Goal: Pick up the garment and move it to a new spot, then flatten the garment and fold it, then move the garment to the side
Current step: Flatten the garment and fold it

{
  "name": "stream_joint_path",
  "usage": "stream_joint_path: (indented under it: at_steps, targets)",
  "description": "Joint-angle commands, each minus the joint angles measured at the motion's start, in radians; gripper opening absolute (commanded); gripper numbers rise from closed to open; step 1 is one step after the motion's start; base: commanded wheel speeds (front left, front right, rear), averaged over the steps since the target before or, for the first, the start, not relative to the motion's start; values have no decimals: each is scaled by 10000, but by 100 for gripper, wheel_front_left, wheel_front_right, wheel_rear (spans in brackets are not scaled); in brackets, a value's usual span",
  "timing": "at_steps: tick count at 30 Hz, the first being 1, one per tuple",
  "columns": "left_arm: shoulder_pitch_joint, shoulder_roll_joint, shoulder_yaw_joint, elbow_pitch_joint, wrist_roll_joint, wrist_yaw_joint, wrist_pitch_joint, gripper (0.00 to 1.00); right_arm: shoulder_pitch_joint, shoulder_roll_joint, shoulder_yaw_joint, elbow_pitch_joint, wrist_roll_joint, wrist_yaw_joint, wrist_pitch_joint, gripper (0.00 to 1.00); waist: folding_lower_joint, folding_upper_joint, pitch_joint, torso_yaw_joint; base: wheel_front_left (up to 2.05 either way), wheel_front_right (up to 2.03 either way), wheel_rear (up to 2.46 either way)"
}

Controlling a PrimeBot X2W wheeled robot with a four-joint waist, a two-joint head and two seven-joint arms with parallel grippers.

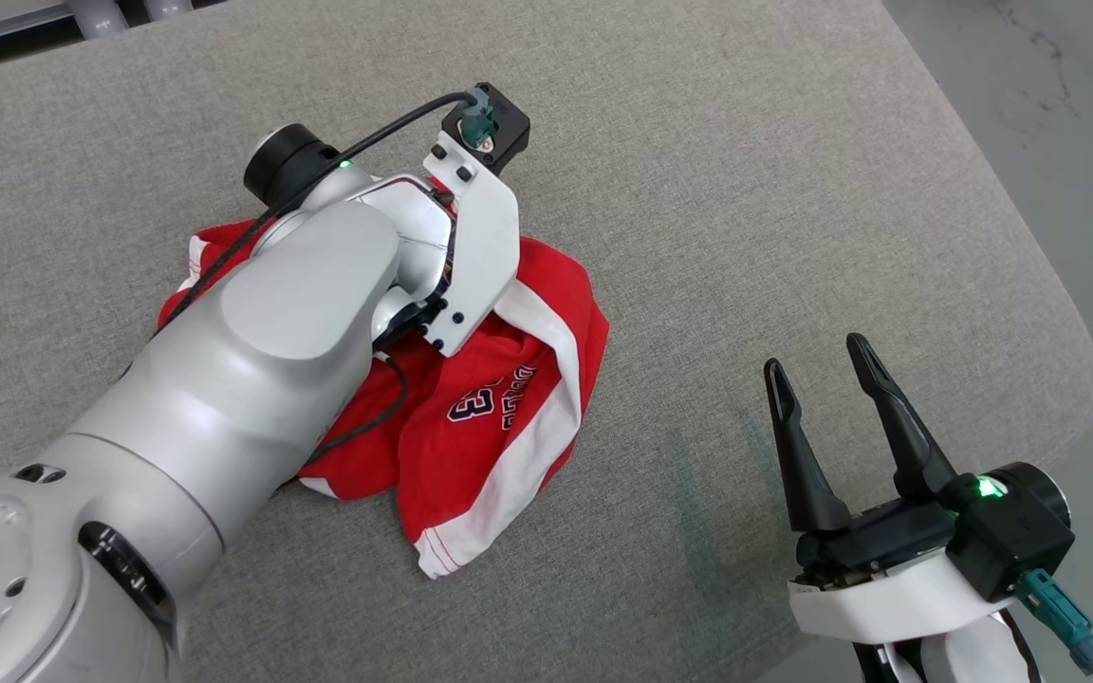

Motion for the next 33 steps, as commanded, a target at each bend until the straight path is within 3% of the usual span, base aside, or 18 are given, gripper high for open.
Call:
stream_joint_path:
  at_steps: [1, 7, 10, 16, 21, 27, 33]
  targets:
    - [56, 139, -22, -130, 185, 5, -132, 0, -59, -9, 6, -25, 68, -21, -8, 100, 0, 0, 25, -10, 0, 0, 0]
    - [190, 416, -28, -618, 943, 4, -927, 0, -171, -10, -43, -6, 253, -21, -8, 100, 0, 0, -93, 101, 0, 0, 0]
    - [57, 417, -16, -781, 798, 3, -2143, 0, -181, -12, -113, 22, 317, -21, -8, 100, 0, 0, -367, 231, 0, 0, 0]
    - [-477, -9, 1016, -782, -432, 3, -4605, 0, 53, -15, -292, 144, 293, -21, -8, 100, 0, 0, -1343, 519, 0, 0, 0]
    - [-1307, -308, 2103, -826, -1562, 38, -5126, 0, 279, -13, -400, 195, 336, -21, -8, 100, 0, 0, -2141, 727, 0, 0, 0]
    - [-1860, -420, 2458, -612, -1652, 1061, -5212, 0, 613, -15, -705, 156, 216, -21, -8, 100, 0, 0, -2785, 1230, 0, 0, 0]
    - [-76, 285, 2614, -925, -1865, 1896, -5971, 0, 850, -11, -1012, 28, 46, -21, -8, 100, 0, 0, -3047, 1866, 0, 0, 0]
